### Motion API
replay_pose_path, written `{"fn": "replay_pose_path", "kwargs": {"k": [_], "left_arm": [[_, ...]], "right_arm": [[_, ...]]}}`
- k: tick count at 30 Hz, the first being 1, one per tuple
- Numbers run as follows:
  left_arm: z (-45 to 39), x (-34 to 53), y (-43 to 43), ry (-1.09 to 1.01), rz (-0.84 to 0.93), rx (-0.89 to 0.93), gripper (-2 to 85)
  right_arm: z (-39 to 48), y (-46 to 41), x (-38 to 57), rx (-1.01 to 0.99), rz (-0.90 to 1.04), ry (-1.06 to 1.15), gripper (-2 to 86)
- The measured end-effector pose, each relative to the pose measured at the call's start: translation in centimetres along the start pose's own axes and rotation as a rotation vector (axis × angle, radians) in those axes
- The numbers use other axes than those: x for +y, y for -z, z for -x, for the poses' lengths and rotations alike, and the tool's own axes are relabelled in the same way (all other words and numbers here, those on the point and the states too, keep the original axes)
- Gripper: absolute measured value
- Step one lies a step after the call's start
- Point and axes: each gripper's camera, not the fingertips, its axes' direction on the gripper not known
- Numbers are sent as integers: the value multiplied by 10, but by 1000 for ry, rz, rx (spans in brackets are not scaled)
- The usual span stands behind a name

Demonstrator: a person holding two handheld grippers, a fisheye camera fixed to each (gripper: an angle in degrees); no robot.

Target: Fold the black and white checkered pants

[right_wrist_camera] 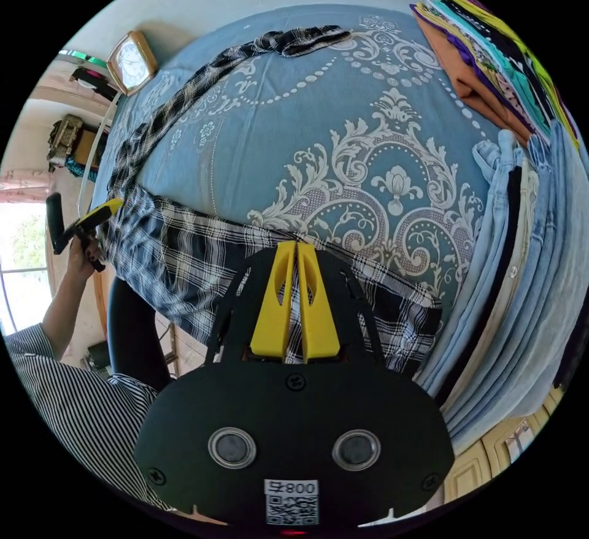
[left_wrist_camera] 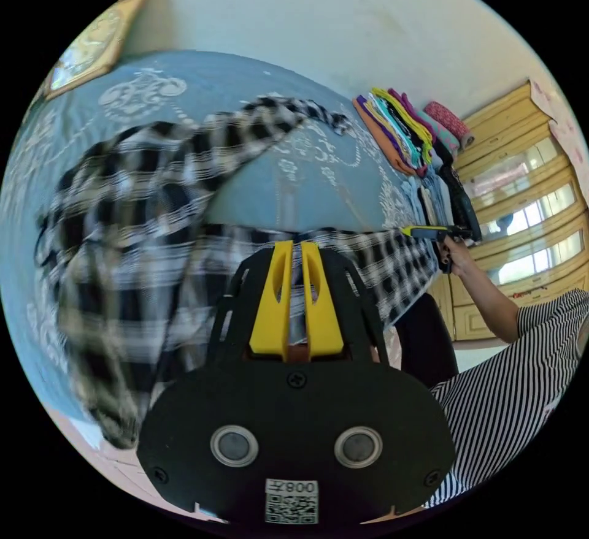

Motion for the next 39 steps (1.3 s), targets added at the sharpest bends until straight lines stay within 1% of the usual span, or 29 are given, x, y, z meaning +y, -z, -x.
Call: {"fn": "replay_pose_path", "kwargs": {"k": [2,4,7,11,16,21,23,25,28,29,32,35,36,39], "left_arm": [[40,19,38,129,-61,-87,35],[69,30,60,219,-89,-126,41],[99,31,81,288,-113,-181,48],[110,2,81,249,-103,-194,57],[112,-44,70,186,-76,-212,59],[99,-79,51,75,-23,-148,62],[86,-87,35,2,26,-126,64],[77,-89,22,-43,66,-129,64],[66,-90,5,-93,121,-163,62],[63,-89,6,-106,91,-182,59],[63,-90,7,-96,75,-179,45],[66,-91,11,-68,55,-160,30],[66,-91,11,-61,53,-155,28],[68,-93,16,-35,58,-125,18]], "right_arm": [[-7,1,4,-23,-16,-31,12],[-12,1,5,-51,-26,-56,18],[-3,-4,-3,-79,-37,-57,26],[23,-15,-28,-80,-38,-19,33],[52,-18,-91,-74,-76,33,44],[80,-9,-195,42,-158,110,60],[87,-10,-231,82,-181,131,64],[97,-16,-276,130,-202,157,69],[109,-23,-313,160,-228,181,75],[116,-27,-328,170,-243,198,77],[133,-46,-355,243,-231,248,76],[133,-76,-373,317,-155,256,63],[132,-74,-372,314,-191,252,51],[127,-62,-375,279,-184,232,24]]}}
